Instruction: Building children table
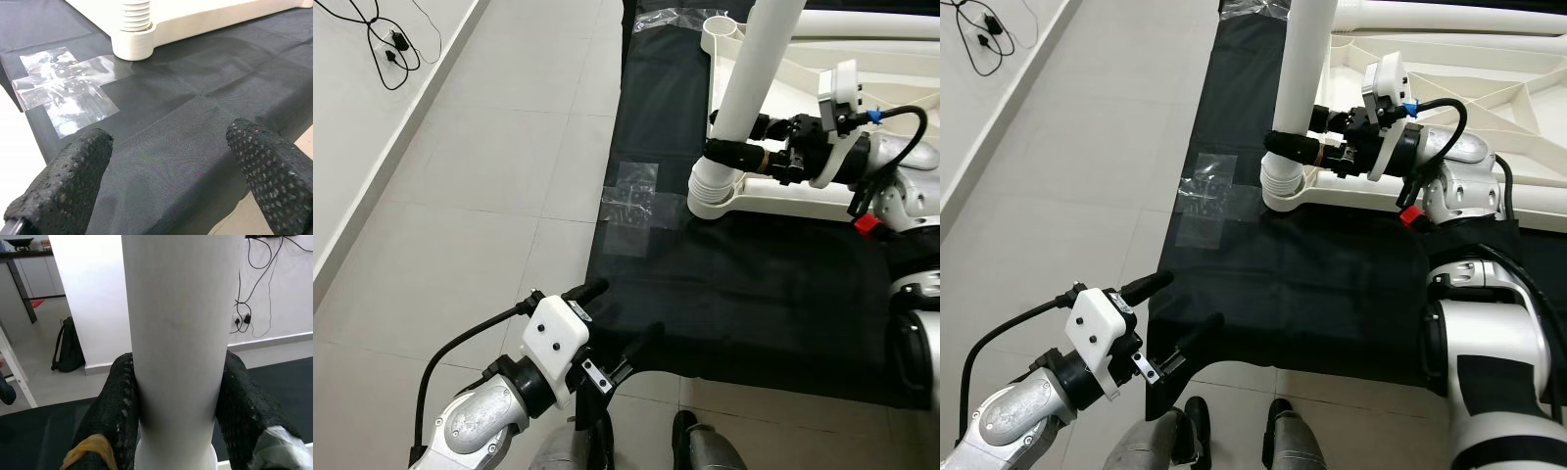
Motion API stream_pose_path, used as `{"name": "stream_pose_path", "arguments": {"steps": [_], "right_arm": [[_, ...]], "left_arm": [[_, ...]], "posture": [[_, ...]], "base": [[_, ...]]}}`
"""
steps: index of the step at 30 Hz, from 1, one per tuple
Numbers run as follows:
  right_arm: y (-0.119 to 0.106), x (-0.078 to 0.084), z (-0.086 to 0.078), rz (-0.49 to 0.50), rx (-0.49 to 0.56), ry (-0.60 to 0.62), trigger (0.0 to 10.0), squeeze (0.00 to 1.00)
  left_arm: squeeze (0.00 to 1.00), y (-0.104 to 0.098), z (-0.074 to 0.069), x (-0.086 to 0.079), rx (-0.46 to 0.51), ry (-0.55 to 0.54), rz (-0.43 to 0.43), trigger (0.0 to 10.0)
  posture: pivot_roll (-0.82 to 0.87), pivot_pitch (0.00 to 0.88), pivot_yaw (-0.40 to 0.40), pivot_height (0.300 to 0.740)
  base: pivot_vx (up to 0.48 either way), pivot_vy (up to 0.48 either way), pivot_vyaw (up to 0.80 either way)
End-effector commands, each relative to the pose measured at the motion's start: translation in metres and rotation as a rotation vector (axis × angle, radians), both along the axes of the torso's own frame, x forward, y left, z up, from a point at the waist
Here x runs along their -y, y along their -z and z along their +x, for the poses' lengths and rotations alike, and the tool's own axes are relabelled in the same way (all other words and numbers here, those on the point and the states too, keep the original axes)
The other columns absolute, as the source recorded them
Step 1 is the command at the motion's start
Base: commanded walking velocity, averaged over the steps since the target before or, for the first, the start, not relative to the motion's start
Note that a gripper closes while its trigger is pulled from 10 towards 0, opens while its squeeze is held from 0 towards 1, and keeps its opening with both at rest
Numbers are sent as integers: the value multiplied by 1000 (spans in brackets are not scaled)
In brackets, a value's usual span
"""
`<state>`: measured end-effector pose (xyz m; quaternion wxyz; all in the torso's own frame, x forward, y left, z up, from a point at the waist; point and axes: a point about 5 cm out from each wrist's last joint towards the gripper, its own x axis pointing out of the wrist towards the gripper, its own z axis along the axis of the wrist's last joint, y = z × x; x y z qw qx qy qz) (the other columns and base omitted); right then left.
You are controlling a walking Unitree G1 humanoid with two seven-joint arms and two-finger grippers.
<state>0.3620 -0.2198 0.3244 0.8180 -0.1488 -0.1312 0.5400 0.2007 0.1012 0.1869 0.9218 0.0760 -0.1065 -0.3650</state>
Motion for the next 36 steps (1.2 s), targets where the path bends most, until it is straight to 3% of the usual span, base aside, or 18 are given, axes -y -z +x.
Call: {"name": "stream_pose_path", "arguments": {"steps": [1,36], "right_arm": [[5,3,-1,-18,-15,-2,10000,0],[27,-7,0,-35,-48,39,10000,0]], "left_arm": [[0,2,-4,1,-21,12,0,10000],[0,-1,-1,3,-4,11,-4,10000]], "posture": [[112,384,50,740],[112,379,46,740]], "base": [[0,0,0],[0,0,0]]}}
